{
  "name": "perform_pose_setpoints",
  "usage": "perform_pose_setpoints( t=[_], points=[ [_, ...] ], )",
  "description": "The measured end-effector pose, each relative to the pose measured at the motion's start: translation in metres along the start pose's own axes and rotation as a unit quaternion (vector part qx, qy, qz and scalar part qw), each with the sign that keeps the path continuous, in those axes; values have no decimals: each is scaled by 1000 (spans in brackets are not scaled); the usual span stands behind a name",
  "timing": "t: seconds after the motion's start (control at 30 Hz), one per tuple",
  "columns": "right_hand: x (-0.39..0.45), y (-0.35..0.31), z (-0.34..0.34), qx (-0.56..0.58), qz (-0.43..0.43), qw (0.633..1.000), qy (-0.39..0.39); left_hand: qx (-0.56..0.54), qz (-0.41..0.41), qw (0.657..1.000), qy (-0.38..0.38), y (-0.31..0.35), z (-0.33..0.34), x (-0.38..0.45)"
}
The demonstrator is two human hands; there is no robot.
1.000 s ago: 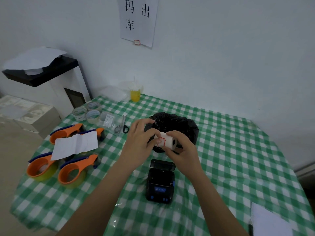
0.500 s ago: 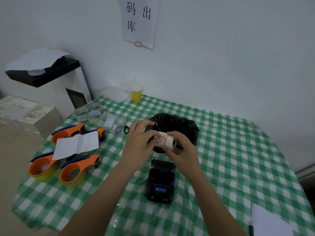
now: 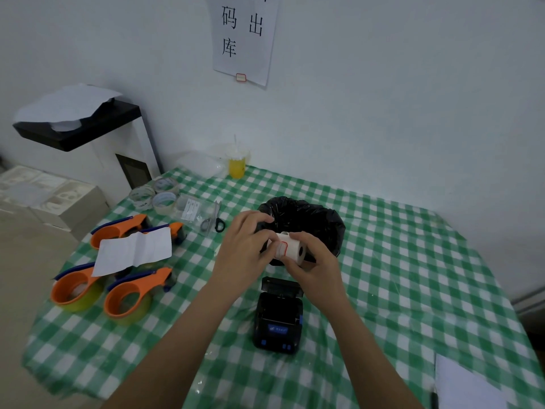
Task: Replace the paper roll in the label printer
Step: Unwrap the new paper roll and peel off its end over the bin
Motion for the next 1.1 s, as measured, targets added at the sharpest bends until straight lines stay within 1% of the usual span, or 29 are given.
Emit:
perform_pose_setpoints(
  t=[0.17, 0.3, 0.37, 0.6, 0.93, 1.03, 1.1],
  points=[
    [-1, 2, 0, 11, 18, 1000, -5, -28, -31, 999, 1, -4, -2, -2],
    [-1, 0, -1, 2, 6, 1000, -9, -20, -10, 1000, -22, -2, 4, 0],
    [0, -1, -1, -8, 4, 1000, -13, -20, -5, 1000, -19, -1, 5, 1],
    [-2, 12, 0, 21, 58, 998, -18, -47, -7, 999, -14, 2, 4, 0],
    [-1, 22, 4, 60, 98, 993, -22, -66, -23, 997, -30, -3, 13, -2],
    [-1, 25, 5, 76, 110, 991, -25, -96, -31, 994, -33, -5, 13, -3],
    [-1, 23, 4, 103, 114, 988, -22, -167, -64, 983, -51, -10, 15, -3]
  ],
)
Point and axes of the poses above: each hand's wrist, its own x-axis towards the middle knuckle, its own z-axis out of the palm, y = z × x, the point moved 8 cm from there along x, towards the middle knuckle, and after that the axes turned 4 degrees about -z, right-handed, at the moved point
